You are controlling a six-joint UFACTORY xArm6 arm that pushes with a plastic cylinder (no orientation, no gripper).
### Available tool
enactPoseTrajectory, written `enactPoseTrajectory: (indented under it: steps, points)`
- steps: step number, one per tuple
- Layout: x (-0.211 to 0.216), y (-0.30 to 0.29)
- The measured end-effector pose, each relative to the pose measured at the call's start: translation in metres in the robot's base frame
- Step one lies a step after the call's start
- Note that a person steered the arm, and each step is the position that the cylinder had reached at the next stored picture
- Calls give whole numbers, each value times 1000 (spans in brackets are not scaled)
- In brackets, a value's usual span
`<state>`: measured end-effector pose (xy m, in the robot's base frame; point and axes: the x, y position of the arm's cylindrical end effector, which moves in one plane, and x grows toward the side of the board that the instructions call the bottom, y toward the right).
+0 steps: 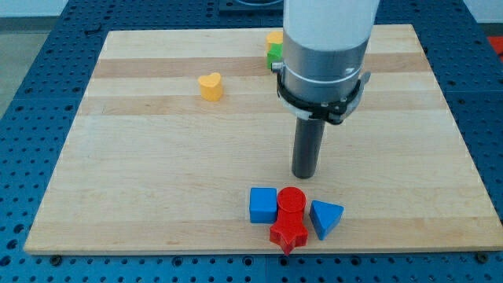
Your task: Point your arm at the blue triangle
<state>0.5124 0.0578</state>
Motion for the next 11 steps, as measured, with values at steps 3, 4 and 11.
enactPoseTrajectory:
  steps: [3,4,11]
  points:
    - [30,102]
    - [57,103]
    - [106,51]
